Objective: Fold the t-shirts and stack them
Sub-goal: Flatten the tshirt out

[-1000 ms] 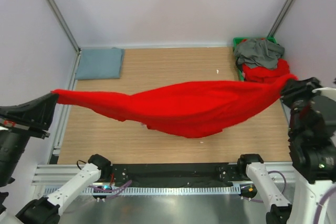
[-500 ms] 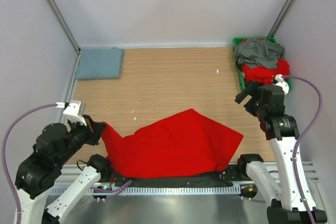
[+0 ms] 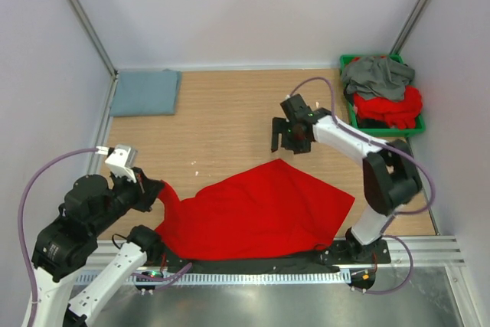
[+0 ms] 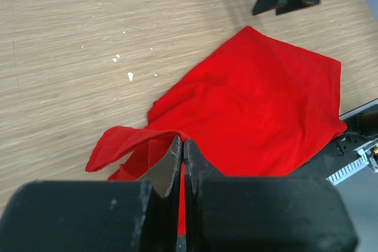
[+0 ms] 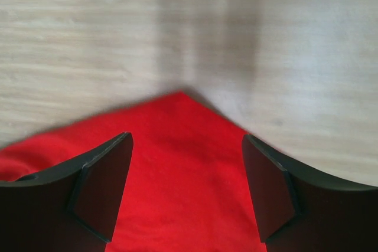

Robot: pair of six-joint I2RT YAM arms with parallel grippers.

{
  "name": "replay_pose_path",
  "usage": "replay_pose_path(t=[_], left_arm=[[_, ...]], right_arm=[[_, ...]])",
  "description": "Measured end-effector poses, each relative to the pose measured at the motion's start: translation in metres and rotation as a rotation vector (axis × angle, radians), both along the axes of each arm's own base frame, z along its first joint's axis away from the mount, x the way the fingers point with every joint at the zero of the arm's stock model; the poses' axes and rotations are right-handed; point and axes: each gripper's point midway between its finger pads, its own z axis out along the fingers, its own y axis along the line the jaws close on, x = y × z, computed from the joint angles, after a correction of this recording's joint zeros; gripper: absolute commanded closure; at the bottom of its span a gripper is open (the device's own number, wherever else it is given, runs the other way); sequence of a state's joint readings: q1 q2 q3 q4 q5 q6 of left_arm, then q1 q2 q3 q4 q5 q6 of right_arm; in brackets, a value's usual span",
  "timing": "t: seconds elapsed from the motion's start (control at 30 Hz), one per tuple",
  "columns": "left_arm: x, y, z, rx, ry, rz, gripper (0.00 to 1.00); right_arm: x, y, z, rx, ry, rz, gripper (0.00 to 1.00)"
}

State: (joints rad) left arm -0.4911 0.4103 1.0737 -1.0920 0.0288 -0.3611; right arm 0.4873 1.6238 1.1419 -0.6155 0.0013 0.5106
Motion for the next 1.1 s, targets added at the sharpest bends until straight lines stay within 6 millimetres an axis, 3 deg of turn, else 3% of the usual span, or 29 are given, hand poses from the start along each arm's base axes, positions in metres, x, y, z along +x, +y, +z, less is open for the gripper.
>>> replay_pose_path(t=[0.13,0.23,0.37,0.6,0.7,0.77,0.8,0.83,0.93,1.1], left_arm=[[-0.001,0.000,0.002,-0.006,-0.011,-0.003,1.00],[-0.002,0.001,0.002,-0.009,-0.017,-0.003,1.00],[-0.002,0.001,0.003,-0.009,-0.017,-0.004,1.00],[-0.004,0.000,0.003,-0.014,-0.021,-0.010,1.00],[-0.004,0.000,0.003,-0.015,-0.021,-0.010,1.00],[-0.004,0.000,0.003,-0.015,-0.021,-0.010,1.00],[-0.004,0.000,0.003,-0.014,-0.021,-0.010,1.00],[-0.004,0.000,0.003,-0.015,-0.022,-0.010,1.00],[-0.004,0.000,0.003,-0.015,-0.022,-0.010,1.00],[-0.002,-0.001,0.004,-0.021,-0.018,-0.006,1.00]], right_arm=[[0.031,0.035,-0.011,-0.049,-0.002,0.074,0.20],[0.032,0.060,-0.030,-0.085,0.022,0.139,0.23],[0.019,0.054,-0.046,-0.137,0.083,0.142,0.23],[0.010,0.031,-0.056,-0.225,0.118,0.100,0.25],[0.004,0.026,-0.060,-0.242,0.135,0.097,0.35],[0.001,0.026,-0.061,-0.244,0.141,0.097,0.49],[0.000,0.027,-0.061,-0.243,0.141,0.096,0.58],[-0.001,0.029,-0.062,-0.242,0.140,0.098,0.75],[-0.003,0.033,-0.062,-0.232,0.138,0.099,0.99],[-0.001,0.027,-0.053,-0.277,0.134,0.098,0.99]])
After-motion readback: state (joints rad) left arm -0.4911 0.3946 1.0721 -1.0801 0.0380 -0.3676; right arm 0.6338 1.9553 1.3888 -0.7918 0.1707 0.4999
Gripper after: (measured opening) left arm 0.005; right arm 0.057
